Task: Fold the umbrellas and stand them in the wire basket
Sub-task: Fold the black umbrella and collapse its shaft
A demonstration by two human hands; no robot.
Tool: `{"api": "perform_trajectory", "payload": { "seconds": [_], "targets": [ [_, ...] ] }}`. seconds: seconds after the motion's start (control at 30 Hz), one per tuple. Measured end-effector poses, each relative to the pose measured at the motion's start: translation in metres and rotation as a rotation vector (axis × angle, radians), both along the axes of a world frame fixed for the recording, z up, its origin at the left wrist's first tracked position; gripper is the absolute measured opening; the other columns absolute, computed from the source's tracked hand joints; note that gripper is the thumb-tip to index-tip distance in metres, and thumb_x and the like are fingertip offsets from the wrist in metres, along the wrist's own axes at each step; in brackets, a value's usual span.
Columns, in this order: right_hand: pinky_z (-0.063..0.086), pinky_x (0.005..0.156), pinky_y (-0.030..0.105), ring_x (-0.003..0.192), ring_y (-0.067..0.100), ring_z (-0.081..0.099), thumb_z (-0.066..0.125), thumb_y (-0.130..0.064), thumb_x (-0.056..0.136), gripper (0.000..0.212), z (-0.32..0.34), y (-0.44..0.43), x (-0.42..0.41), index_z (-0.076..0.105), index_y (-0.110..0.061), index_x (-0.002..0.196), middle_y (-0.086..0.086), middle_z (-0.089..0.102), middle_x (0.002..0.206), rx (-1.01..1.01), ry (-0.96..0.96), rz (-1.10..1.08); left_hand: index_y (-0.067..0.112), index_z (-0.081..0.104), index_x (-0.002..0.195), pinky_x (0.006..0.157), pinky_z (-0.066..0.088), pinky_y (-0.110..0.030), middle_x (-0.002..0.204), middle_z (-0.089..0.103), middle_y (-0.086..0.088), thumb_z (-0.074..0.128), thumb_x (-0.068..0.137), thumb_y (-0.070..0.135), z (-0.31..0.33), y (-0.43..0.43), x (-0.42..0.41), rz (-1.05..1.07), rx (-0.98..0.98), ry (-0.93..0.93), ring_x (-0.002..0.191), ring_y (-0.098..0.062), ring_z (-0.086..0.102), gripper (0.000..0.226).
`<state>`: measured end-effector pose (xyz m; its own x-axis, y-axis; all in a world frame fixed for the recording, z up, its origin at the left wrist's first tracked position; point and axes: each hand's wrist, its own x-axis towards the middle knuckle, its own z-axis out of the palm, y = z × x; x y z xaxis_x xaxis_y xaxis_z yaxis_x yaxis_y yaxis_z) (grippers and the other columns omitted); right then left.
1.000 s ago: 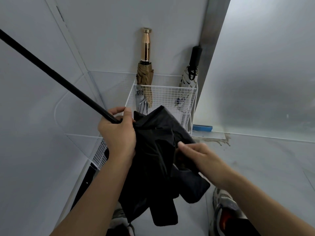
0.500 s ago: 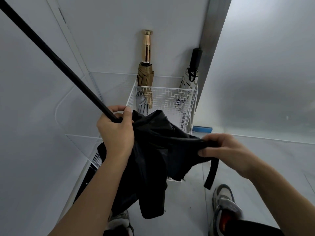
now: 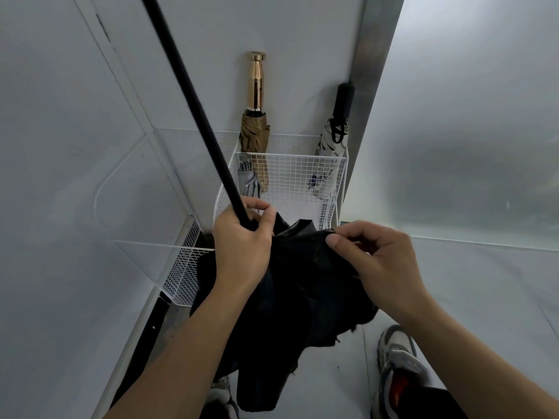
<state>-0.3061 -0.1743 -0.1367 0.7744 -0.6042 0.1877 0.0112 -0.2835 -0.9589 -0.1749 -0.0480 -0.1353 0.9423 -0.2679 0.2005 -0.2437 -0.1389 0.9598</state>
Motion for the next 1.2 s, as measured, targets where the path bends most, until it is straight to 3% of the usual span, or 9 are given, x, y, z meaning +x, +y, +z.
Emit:
{"api": "perform_trajectory", "payload": {
  "seconds": [0.1, 0.23, 0.33, 0.53, 0.77, 0.9, 1.0, 1.1, 1.2],
  "targets": [
    [0.047, 0.063, 0.013, 0.067, 0.004, 0.064, 0.071, -0.02, 0.087, 0.009, 0.004, 0.003, -0.001, 0.073, -0.02, 0.079, -0.009, 0.069, 0.07, 0.035, 0.035, 0.015, 0.016, 0.066, 0.083, 0.058, 0.049, -0.014, 0.066, 0.065, -0.01, 0.071, 0.088, 0.013, -0.001, -0.002, 0.001, -0.021, 0.013, 0.022, 0.058, -0.013, 0.062, 0.008],
    [0.052, 0.07, 0.032, 0.071, 0.024, 0.068, 0.065, -0.044, 0.084, 0.03, 0.012, -0.008, -0.005, 0.076, -0.017, 0.082, 0.008, 0.071, 0.077, 0.191, 0.283, 0.247, 0.015, 0.065, 0.083, 0.058, 0.05, -0.014, 0.07, 0.065, -0.013, 0.07, 0.088, 0.012, -0.001, 0.002, 0.004, 0.005, -0.014, 0.041, 0.059, -0.014, 0.063, 0.008],
    [0.048, 0.056, 0.021, 0.057, 0.011, 0.063, 0.073, -0.022, 0.086, 0.018, 0.012, -0.008, -0.007, 0.073, -0.013, 0.071, -0.001, 0.066, 0.061, 0.138, 0.431, 0.331, 0.016, 0.065, 0.084, 0.059, 0.05, -0.014, 0.07, 0.065, -0.012, 0.07, 0.089, 0.012, -0.003, 0.004, 0.007, 0.008, -0.001, 0.024, 0.06, -0.015, 0.063, 0.008],
    [0.054, 0.057, 0.024, 0.065, 0.022, 0.065, 0.076, 0.011, 0.072, 0.03, 0.012, -0.008, -0.003, 0.07, -0.017, 0.061, 0.013, 0.067, 0.072, 0.349, 0.19, 0.166, 0.019, 0.065, 0.085, 0.06, 0.049, -0.013, 0.069, 0.065, -0.006, 0.069, 0.089, 0.014, -0.006, 0.003, 0.009, 0.013, 0.059, -0.018, 0.061, -0.01, 0.063, 0.008],
    [0.056, 0.054, 0.022, 0.057, 0.016, 0.064, 0.078, -0.011, 0.063, 0.009, 0.016, -0.016, -0.002, 0.07, -0.015, 0.066, 0.007, 0.066, 0.068, 0.687, -0.025, 0.111, 0.016, 0.066, 0.085, 0.059, 0.05, -0.014, 0.07, 0.066, -0.012, 0.07, 0.089, 0.012, -0.003, 0.005, 0.01, -0.029, 0.042, 0.015, 0.061, -0.014, 0.063, 0.007],
    [0.056, 0.067, 0.022, 0.075, 0.018, 0.072, 0.079, -0.025, 0.071, 0.026, 0.011, -0.017, -0.005, 0.074, -0.012, 0.093, 0.006, 0.075, 0.084, 0.38, 0.256, 0.224, 0.016, 0.066, 0.084, 0.06, 0.052, -0.018, 0.069, 0.065, -0.012, 0.071, 0.088, 0.013, -0.002, 0.004, 0.007, -0.061, 0.036, 0.037, 0.061, -0.019, 0.063, 0.007],
    [0.051, 0.058, 0.022, 0.061, 0.012, 0.066, 0.079, -0.024, 0.079, 0.015, 0.002, -0.014, -0.002, 0.073, -0.011, 0.074, 0.001, 0.07, 0.066, 0.096, 0.318, 0.135, 0.012, 0.067, 0.085, 0.06, 0.05, -0.017, 0.062, 0.063, -0.007, 0.071, 0.087, 0.01, 0.001, 0.005, 0.009, -0.101, 0.001, 0.08, 0.055, -0.009, 0.059, 0.005],
    [0.046, 0.052, 0.018, 0.055, 0.008, 0.057, 0.077, -0.026, 0.08, 0.019, -0.002, -0.026, -0.001, 0.072, -0.01, 0.072, -0.001, 0.064, 0.061, 0.181, 0.212, 0.046, 0.009, 0.068, 0.086, 0.06, 0.049, -0.017, 0.059, 0.061, -0.002, 0.071, 0.087, 0.007, 0.003, 0.005, 0.008, -0.123, -0.037, 0.123, 0.055, -0.007, 0.058, 0.004],
    [0.048, 0.062, 0.019, 0.064, 0.007, 0.064, 0.078, -0.034, 0.073, 0.025, -0.004, -0.036, -0.007, 0.074, -0.011, 0.082, -0.003, 0.071, 0.07, 0.263, 0.408, 0.268, 0.01, 0.067, 0.084, 0.062, 0.05, -0.02, 0.058, 0.061, 0.0, 0.071, 0.087, 0.007, 0.003, 0.007, 0.011, -0.057, -0.086, 0.17, 0.056, -0.009, 0.059, 0.006]
  ]
}}
